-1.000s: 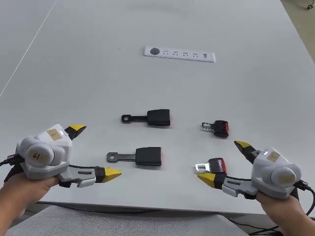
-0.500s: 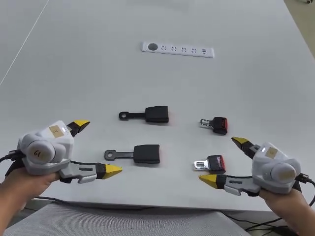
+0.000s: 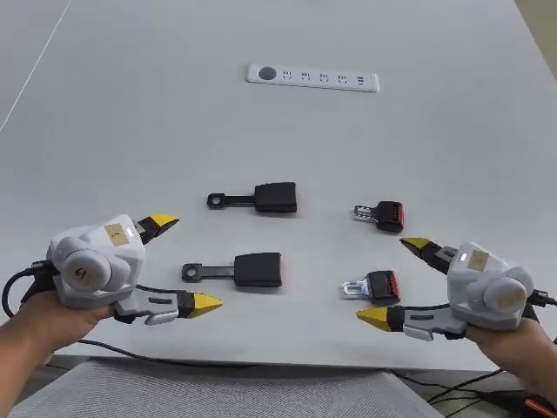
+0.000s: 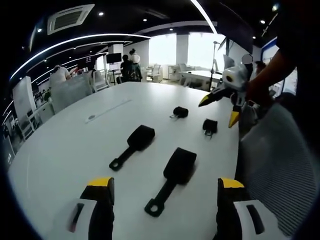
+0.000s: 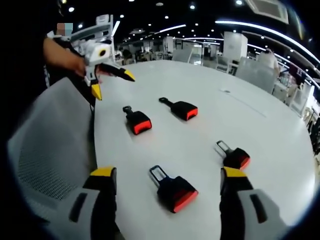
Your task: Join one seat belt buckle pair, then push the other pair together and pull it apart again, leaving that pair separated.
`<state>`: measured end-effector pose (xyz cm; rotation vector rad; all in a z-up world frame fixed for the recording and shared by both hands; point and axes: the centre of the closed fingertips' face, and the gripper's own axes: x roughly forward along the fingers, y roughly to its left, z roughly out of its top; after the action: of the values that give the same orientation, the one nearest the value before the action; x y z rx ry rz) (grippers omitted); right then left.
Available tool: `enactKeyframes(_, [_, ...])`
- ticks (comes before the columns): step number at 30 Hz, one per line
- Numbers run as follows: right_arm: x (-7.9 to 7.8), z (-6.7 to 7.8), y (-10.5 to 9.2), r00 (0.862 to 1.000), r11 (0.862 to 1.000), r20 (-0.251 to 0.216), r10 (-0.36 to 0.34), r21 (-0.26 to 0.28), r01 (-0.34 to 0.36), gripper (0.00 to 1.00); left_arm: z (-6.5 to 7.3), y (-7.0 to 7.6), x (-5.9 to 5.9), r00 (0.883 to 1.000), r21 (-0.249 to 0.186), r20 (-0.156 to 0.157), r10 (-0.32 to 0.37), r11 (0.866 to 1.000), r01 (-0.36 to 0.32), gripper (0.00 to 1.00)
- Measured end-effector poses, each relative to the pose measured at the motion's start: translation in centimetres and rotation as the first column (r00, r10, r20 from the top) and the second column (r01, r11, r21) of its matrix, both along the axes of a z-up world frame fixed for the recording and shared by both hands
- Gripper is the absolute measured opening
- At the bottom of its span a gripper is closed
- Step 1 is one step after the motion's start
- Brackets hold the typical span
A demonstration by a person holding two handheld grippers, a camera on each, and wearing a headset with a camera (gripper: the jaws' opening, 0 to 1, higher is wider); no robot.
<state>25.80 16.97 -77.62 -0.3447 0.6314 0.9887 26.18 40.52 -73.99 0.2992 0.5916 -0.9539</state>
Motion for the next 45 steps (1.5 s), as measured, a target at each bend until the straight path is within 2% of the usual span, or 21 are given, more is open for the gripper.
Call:
enactKeyframes(8, [-0.3,-1.1,-0.4,0.997,0.996,-0.029,0.073,-0.040,-0.074,0.84,-1.2,-0.9,0.3,0.997,0.039,-0.017,-0.071,0.997,0.071,0.81])
enactKeyframes(11, [-0.1,-1.3,-0.5,0.994,0.994,-0.041,0.097,-0.045,-0.098,0.81,-2.0,-1.3,0.5,0.994,0.070,-0.018,-0.112,0.991,0.113,0.79])
enactKeyframes(18, [0.4,-1.9,-0.5,0.982,0.983,-0.072,0.172,-0.058,-0.176,0.76,-3.3,-2.3,1.1,0.984,0.096,-0.040,-0.173,0.980,0.176,0.72])
enactKeyframes(21, [0.4,-2.3,-0.5,0.974,0.974,-0.086,0.209,-0.069,-0.215,0.72,-4.0,-2.9,1.0,0.976,0.111,-0.052,-0.213,0.970,0.217,0.70])
enactKeyframes(23, [0.3,-2.7,-0.6,0.966,0.966,-0.097,0.238,-0.081,-0.246,0.71,-4.7,-3.1,1.1,0.968,0.136,-0.060,-0.242,0.959,0.248,0.68])
enactKeyframes(28, [-0.1,-3.4,-0.6,0.942,0.941,-0.130,0.310,-0.097,-0.323,0.62,-5.9,-3.9,1.5,0.958,0.150,-0.076,-0.275,0.947,0.284,0.65])
enactKeyframes(31, [0.0,-3.4,-0.6,0.934,0.934,-0.137,0.331,-0.095,-0.345,0.57,-6.3,-4.4,1.7,0.949,0.160,-0.088,-0.303,0.936,0.314,0.63])
enactKeyframes(33, [-0.2,-3.5,-0.6,0.922,0.922,-0.147,0.359,-0.101,-0.375,0.51,-6.7,-4.8,1.8,0.944,0.164,-0.101,-0.314,0.931,0.327,0.62])
enactKeyframes(34, [-0.3,-3.8,-0.9,0.911,0.910,-0.160,0.380,-0.114,-0.399,0.50,-7.1,-4.9,1.7,0.939,0.170,-0.111,-0.325,0.925,0.341,0.61])
enactKeyframes(36, [-0.5,-4.1,-1.1,0.897,0.898,-0.182,0.402,-0.115,-0.425,0.47,-7.8,-4.9,1.6,0.926,0.193,-0.129,-0.354,0.907,0.374,0.59])
enactKeyframes(38, [-0.7,-4.3,-1.3,0.889,0.889,-0.190,0.417,-0.118,-0.443,0.46,-8.1,-5.3,1.6,0.920,0.186,-0.140,-0.365,0.903,0.387,0.57])
enactKeyframes(40, [-0.6,-4.5,-1.6,0.883,0.881,-0.195,0.427,-0.128,-0.455,0.46,-8.4,-5.4,1.6,0.913,0.189,-0.153,-0.378,0.896,0.402,0.54])
enactKeyframes(42, [-0.6,-4.7,-1.7,0.881,0.879,-0.201,0.429,-0.130,-0.458,0.45,-8.9,-5.3,1.6,0.901,0.224,-0.158,-0.403,0.874,0.430,0.54])
enactKeyframes(43, [-0.6,-4.8,-1.8,0.878,0.876,-0.204,0.434,-0.132,-0.464,0.45,-9.0,-5.2,1.7,0.900,0.237,-0.153,-0.407,0.869,0.434,0.53])
enactKeyframes(45, [-0.5,-5.0,-1.9,0.873,0.870,-0.205,0.442,-0.140,-0.473,0.42,-8.8,-5.5,1.9,0.897,0.223,-0.156,-0.413,0.870,0.439,0.49])
